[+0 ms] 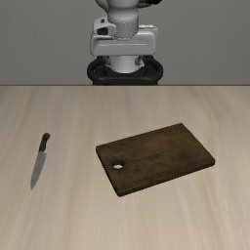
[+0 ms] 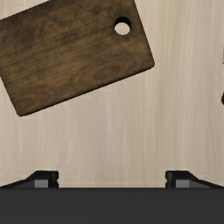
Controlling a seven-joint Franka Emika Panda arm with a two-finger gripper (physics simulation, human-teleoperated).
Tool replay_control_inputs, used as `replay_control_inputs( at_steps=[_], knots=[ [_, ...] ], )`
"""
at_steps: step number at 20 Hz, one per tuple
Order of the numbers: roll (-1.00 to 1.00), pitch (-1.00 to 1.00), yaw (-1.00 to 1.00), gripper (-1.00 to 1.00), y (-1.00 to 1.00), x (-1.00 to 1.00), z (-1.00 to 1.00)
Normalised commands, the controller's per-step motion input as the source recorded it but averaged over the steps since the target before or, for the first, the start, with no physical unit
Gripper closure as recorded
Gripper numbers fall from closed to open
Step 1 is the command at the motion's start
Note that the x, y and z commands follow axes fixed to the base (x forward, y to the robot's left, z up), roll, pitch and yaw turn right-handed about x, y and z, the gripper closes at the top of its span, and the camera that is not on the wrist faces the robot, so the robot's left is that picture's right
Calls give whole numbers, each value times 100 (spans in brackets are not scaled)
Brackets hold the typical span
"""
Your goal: Pick up the knife and place it on the cutting board
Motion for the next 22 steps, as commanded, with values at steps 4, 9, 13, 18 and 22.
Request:
replay_control_inputs(
  at_steps=[4, 9, 13, 18, 22],
  knots=[
    [0, 0, 0, -100, -100, 0, 0],
    [0, 0, 0, -100, -100, 0, 0],
    [0, 0, 0, -100, -100, 0, 0],
    [0, 0, 0, -100, -100, 0, 0],
    [0, 0, 0, -100, -50, 50, 0]
  ],
)
